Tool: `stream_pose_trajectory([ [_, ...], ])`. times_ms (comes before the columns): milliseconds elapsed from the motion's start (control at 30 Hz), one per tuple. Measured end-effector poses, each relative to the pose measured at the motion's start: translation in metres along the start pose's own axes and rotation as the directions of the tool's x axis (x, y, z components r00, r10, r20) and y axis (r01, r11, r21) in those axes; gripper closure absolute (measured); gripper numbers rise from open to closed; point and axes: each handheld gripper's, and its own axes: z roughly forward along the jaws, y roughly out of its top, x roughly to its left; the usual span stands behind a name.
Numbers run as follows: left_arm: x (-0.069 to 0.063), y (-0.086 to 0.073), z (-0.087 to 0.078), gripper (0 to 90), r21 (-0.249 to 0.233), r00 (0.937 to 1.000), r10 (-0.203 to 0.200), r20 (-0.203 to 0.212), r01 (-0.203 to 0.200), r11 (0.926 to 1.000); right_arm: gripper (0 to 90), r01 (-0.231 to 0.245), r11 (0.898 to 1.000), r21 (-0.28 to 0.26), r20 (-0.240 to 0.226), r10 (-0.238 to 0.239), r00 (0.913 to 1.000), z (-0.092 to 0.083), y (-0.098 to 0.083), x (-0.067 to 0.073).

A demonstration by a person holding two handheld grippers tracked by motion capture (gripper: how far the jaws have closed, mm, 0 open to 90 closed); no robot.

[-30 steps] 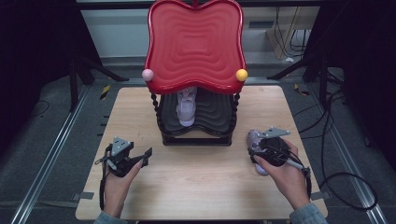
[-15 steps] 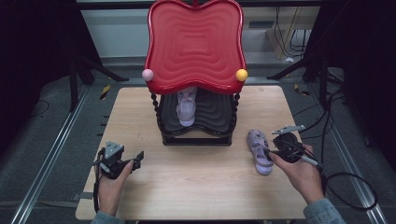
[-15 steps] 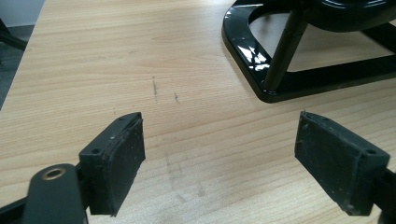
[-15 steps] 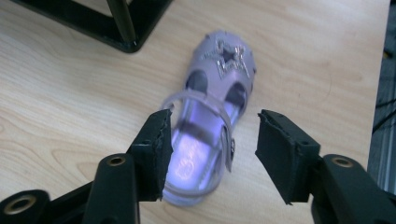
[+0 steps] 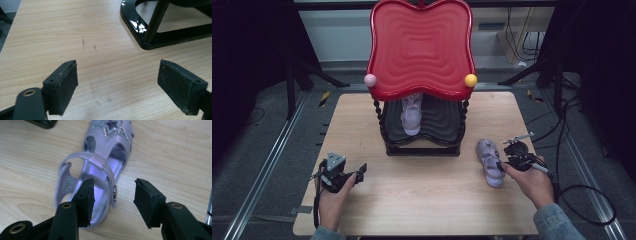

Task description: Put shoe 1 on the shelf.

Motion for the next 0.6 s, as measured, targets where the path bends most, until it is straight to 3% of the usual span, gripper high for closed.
stream_pose_trajectory([
  [233, -0.001, -0.001, 0.001, 16.2, 0.005, 1.0, 0.001, 0.0, -0.001, 1.0, 54.3, -0.02, 0.999, 0.04, -0.015, 0.021, 0.9997, 0.013, -0.002, -0.005],
  [367, -0.001, -0.001, 0.001, 16.5, 0.006, 1.0, 0.005, -0.001, -0.005, 1.0, 61.8, -0.028, 0.997, 0.07, -0.039, 0.031, 0.9988, 0.019, -0.004, -0.006],
  [600, -0.002, -0.001, 0.002, 16.5, 0.005, 1.0, 0.009, 0.0, -0.009, 0.9999, 69.1, -0.014, 0.995, 0.103, -0.066, 0.021, 0.9976, 0.025, -0.004, -0.006],
])
